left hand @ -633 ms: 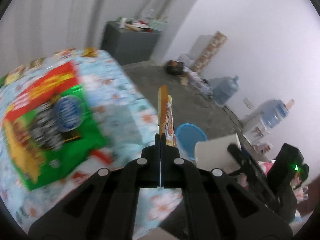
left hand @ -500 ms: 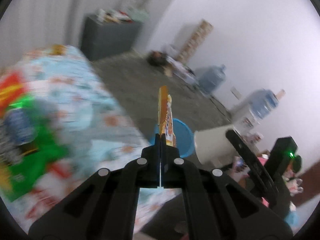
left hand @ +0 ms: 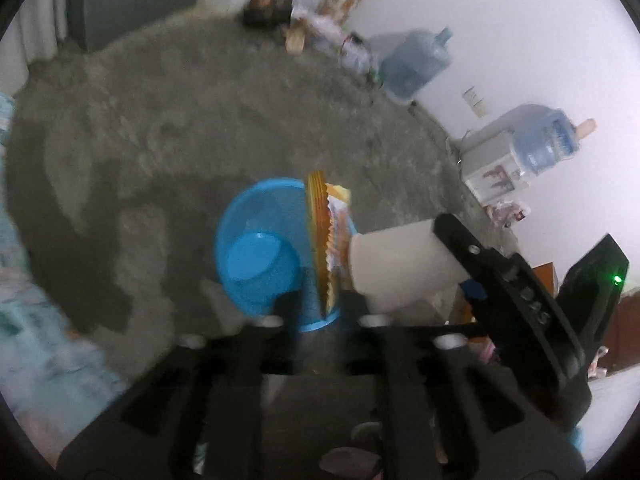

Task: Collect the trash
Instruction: 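Carry the paper cup to the blue wastebasket and open the right gripper, then grasp the clear plastic bowl with the left gripper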

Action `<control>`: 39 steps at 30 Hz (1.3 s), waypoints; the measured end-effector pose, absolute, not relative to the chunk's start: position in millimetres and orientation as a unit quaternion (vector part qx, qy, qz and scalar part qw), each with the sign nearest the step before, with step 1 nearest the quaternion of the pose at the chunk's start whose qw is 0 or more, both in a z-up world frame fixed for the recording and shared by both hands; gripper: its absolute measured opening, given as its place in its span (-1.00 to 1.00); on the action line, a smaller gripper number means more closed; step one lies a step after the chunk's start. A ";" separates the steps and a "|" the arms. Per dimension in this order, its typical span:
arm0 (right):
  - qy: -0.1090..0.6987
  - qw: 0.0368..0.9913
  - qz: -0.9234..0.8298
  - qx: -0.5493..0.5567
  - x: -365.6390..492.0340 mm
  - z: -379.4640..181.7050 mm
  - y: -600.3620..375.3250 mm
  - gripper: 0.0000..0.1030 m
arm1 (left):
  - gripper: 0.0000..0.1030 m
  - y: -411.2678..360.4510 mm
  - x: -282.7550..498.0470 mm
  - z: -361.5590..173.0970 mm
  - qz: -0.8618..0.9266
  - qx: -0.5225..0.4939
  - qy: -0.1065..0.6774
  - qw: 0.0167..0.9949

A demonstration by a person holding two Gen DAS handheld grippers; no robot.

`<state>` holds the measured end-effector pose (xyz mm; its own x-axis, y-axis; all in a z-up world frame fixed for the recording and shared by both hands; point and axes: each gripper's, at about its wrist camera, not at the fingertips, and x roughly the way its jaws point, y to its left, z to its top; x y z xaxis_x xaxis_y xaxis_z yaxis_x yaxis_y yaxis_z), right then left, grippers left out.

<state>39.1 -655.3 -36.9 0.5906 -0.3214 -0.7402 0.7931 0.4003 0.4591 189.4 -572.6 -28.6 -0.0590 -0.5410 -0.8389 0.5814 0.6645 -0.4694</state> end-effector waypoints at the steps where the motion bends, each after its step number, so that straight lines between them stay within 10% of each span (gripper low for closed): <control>1: 0.295 0.776 -0.362 0.425 38.5 -48.8 -665.1 0.42 | -0.04 -580.6 197.7 -38.3 -0.391 0.027 0.595 0.701; 9: 0.324 0.758 -0.384 0.416 16.7 -75.1 -671.9 0.56 | 0.34 -532.5 198.6 -1.3 -0.414 0.054 0.540 0.731; 20: 0.353 0.826 -0.379 0.219 28.1 25.6 -587.2 0.88 | 0.48 -452.8 172.6 133.2 -0.434 0.028 0.538 0.722; 29: 0.347 0.892 -0.288 0.030 72.8 106.6 -460.7 0.88 | 0.78 -231.2 165.5 219.5 -0.374 -0.062 0.463 0.801; 39: 0.267 0.958 -0.010 0.101 117.7 174.6 -338.4 0.88 | 0.83 -13.2 148.4 205.0 -0.267 -0.249 0.406 0.838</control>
<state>117.7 -338.4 174.6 0.8571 0.0348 -0.5139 0.0730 0.9794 0.1882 148.4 -13.2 205.0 0.5282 -0.6500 -0.5464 0.2453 0.7328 -0.6347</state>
